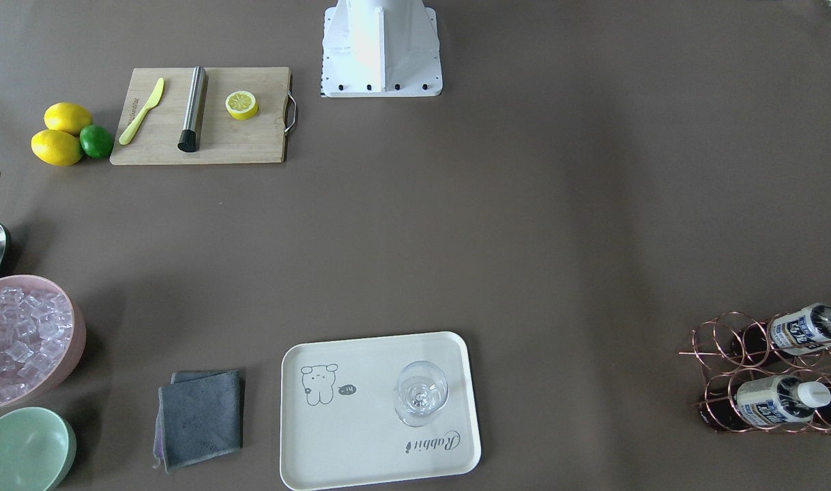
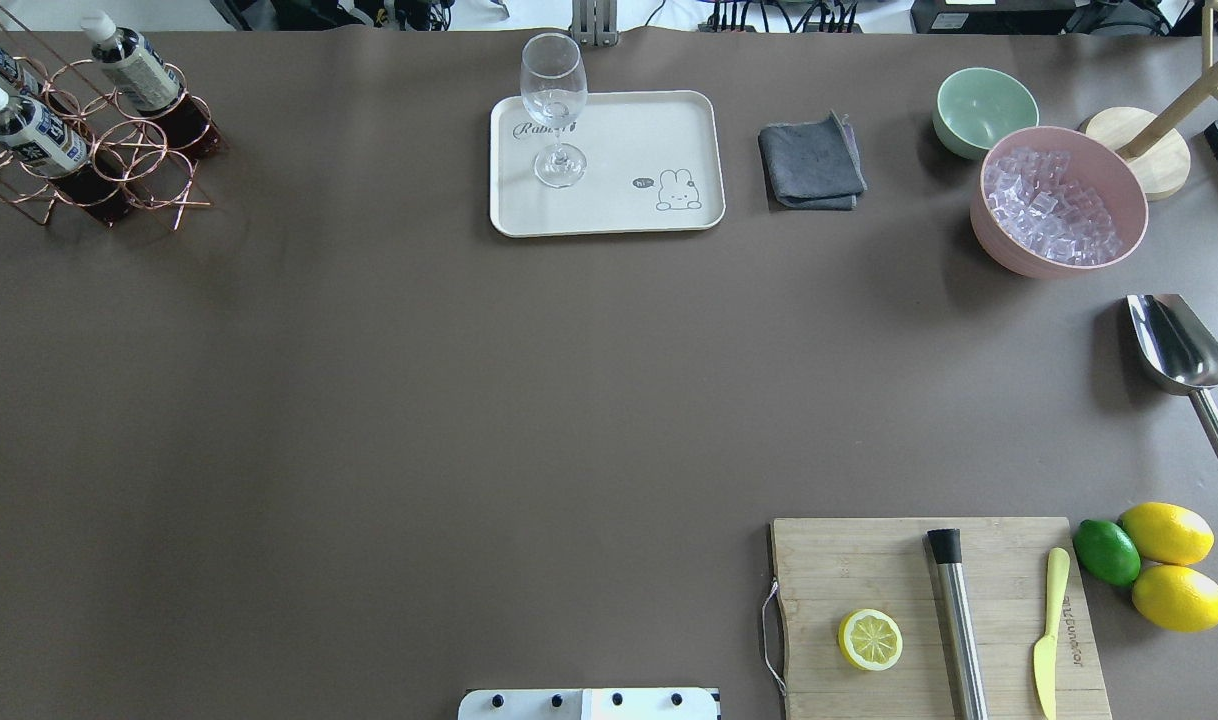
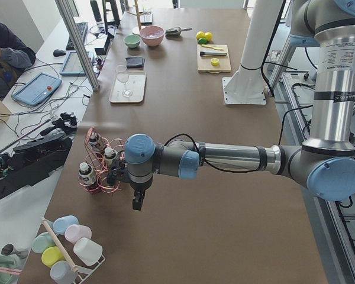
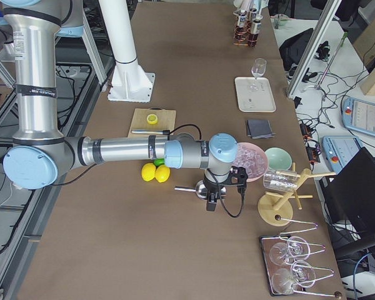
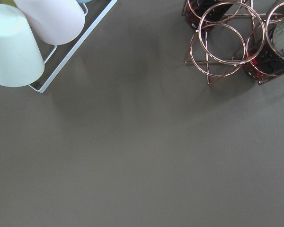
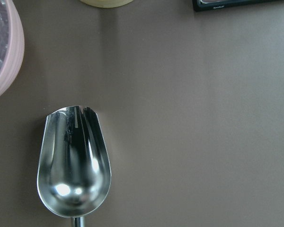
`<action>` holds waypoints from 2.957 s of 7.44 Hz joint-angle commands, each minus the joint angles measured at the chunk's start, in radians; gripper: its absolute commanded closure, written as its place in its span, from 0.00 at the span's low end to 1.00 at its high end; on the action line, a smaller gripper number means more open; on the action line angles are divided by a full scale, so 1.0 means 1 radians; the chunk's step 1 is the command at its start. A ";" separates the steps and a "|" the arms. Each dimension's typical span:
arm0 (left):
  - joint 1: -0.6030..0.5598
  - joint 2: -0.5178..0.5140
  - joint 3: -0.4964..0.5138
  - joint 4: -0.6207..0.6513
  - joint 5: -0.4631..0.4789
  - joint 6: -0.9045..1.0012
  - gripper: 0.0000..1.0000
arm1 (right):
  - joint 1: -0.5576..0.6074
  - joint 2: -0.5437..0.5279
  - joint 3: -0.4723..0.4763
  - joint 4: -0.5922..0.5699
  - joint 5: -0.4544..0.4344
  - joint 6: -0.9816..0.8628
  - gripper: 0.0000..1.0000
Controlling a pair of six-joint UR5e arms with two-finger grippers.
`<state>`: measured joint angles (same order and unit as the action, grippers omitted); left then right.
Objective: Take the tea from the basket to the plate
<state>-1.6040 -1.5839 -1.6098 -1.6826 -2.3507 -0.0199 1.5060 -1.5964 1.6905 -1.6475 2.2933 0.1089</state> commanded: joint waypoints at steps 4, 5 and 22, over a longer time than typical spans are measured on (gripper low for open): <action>-0.028 -0.067 -0.010 0.024 0.001 0.214 0.01 | 0.008 0.000 0.000 0.000 0.000 0.000 0.00; -0.051 -0.065 -0.037 0.029 -0.004 0.303 0.01 | 0.010 0.000 0.001 0.000 0.000 0.000 0.00; 0.044 -0.562 0.235 0.290 -0.105 1.229 0.06 | 0.022 -0.002 0.001 0.000 0.002 0.000 0.00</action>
<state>-1.5946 -2.1390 -1.3708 -1.3984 -2.4542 1.2051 1.5258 -1.5969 1.6919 -1.6475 2.2947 0.1089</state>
